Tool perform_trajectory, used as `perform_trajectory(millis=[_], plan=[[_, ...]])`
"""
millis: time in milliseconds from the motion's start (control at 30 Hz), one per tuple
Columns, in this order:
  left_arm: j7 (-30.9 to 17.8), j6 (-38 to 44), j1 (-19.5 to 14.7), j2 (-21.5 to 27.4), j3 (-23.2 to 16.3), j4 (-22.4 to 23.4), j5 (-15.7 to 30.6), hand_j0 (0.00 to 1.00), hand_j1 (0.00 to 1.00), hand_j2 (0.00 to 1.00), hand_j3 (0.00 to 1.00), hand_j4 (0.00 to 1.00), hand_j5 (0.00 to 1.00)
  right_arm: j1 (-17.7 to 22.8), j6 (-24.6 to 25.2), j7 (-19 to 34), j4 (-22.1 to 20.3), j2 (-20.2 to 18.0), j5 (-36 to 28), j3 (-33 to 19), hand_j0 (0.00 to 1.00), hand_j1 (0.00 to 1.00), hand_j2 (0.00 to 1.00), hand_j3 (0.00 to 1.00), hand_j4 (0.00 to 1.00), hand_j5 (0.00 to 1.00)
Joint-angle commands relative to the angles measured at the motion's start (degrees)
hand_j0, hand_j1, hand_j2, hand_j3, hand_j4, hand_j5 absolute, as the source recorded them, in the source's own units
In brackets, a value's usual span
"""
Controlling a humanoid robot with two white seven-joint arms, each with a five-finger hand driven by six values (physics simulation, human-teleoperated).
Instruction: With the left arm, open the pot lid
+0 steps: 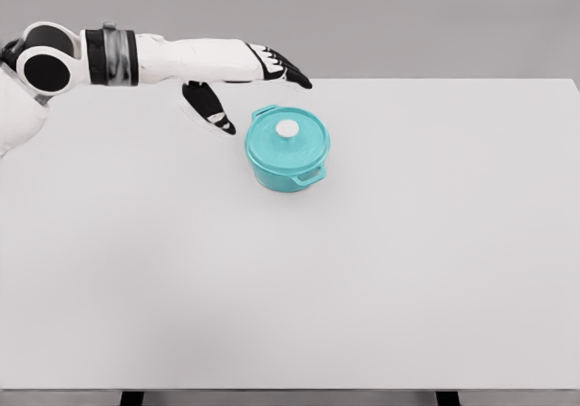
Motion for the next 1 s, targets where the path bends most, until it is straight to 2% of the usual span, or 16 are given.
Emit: perform_trajectory(millis=[0, 67, 133, 200, 300, 367, 500, 733, 800, 967], plan=[[0.02, 0.13, 0.00, -4.33, -0.66, 5.01, -1.28, 1.00, 1.00, 1.00, 1.00, 1.00, 1.00, 0.00, -0.02, 0.02, 0.00, 0.00, 0.03, -0.01, 1.00, 1.00, 1.00, 1.00, 1.00, 1.00], [0.02, 0.13, -0.09, -6.96, -0.57, 8.09, -4.36, 1.00, 1.00, 1.00, 1.00, 1.00, 1.00, 0.00, -0.02, 0.02, 0.00, 0.00, 0.03, -0.01, 1.00, 1.00, 1.00, 1.00, 1.00, 1.00], [0.02, 0.13, -1.05, -9.95, -0.66, 12.31, -5.15, 1.00, 1.00, 1.00, 1.00, 1.00, 1.00, 0.00, -0.02, 0.02, 0.00, 0.00, 0.03, -0.01, 1.00, 1.00, 1.00, 1.00, 1.00, 1.00], [0.02, 0.13, -1.32, -11.71, -0.57, 14.51, -7.70, 1.00, 1.00, 1.00, 1.00, 1.00, 1.00, 0.00, -0.02, 0.02, 0.00, 0.00, 0.03, -0.01, 1.00, 1.00, 1.00, 1.00, 1.00, 1.00], [0.02, 0.13, -1.76, -12.24, -0.66, 14.69, -8.75, 1.00, 1.00, 1.00, 1.00, 1.00, 1.00, 0.00, -0.02, 0.02, 0.00, 0.00, 0.03, -0.01, 1.00, 1.00, 1.00, 1.00, 1.00, 1.00], [0.02, 0.13, -1.84, -12.24, -0.66, 14.60, -12.00, 1.00, 1.00, 1.00, 1.00, 1.00, 1.00, 0.00, -0.02, 0.02, 0.00, 0.00, 0.03, -0.01, 1.00, 1.00, 1.00, 1.00, 1.00, 1.00], [0.02, 0.13, -2.11, -12.15, -0.49, 14.77, -15.26, 1.00, 1.00, 1.00, 1.00, 1.00, 1.00, 0.00, -0.02, 0.02, 0.00, 0.00, 0.03, -0.01, 1.00, 1.00, 1.00, 1.00, 1.00, 1.00], [0.02, 0.13, -2.37, -14.61, -0.40, 16.53, -14.64, 1.00, 1.00, 1.00, 1.00, 1.00, 1.00, 0.00, -0.02, 0.02, 0.00, 0.00, 0.03, -0.01, 1.00, 1.00, 1.00, 1.00, 1.00, 1.00], [0.02, 0.13, -2.29, -16.37, -0.66, 20.40, -15.61, 1.00, 1.00, 1.00, 1.00, 1.00, 1.00, 0.00, -0.02, 0.02, 0.00, 0.00, 0.03, -0.01, 1.00, 1.00, 1.00, 1.00, 1.00, 1.00], [0.02, 0.13, -2.20, -16.46, -0.66, 20.66, -15.52, 1.00, 1.00, 1.00, 1.00, 1.00, 1.00, 0.00, -0.02, 0.02, 0.00, 0.00, 0.03, -0.01, 1.00, 1.00, 1.00, 1.00, 1.00, 1.00]])
